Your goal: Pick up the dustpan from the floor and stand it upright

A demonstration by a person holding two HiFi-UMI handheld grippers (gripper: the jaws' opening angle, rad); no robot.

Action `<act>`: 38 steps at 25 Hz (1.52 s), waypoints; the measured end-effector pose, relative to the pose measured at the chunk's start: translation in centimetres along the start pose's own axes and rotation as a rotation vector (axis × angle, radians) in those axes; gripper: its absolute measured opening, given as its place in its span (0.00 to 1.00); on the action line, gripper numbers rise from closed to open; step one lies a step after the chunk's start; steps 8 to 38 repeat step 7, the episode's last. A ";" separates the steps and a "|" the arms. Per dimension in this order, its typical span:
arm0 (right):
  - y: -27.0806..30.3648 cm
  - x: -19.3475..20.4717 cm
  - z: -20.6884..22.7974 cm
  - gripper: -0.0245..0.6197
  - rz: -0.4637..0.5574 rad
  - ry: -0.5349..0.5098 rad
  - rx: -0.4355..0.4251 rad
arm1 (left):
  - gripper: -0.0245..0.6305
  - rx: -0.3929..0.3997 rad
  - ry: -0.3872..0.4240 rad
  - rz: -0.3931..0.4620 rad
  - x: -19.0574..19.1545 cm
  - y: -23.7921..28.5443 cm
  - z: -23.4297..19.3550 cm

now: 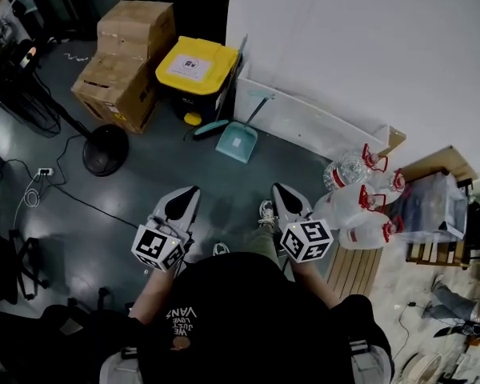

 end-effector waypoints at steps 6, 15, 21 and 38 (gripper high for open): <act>0.0 0.2 0.2 0.04 -0.006 0.001 0.001 | 0.12 0.007 0.000 -0.002 0.1 0.4 0.3; 0.0 0.3 0.3 0.04 -0.006 0.003 0.002 | 0.12 0.010 0.000 -0.002 0.2 0.4 0.4; 0.0 0.3 0.3 0.04 -0.006 0.003 0.002 | 0.12 0.010 0.000 -0.002 0.2 0.4 0.4; 0.0 0.3 0.3 0.04 -0.006 0.003 0.002 | 0.12 0.010 0.000 -0.002 0.2 0.4 0.4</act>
Point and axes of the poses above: the fingertips, and each gripper's own axes: y forward along the fingers, z to its right, x out of its underside, the point moved 4 cm from there along -y, backward along the fingers, and after that the axes turned 14 degrees about -z, right-handed, at the moved point
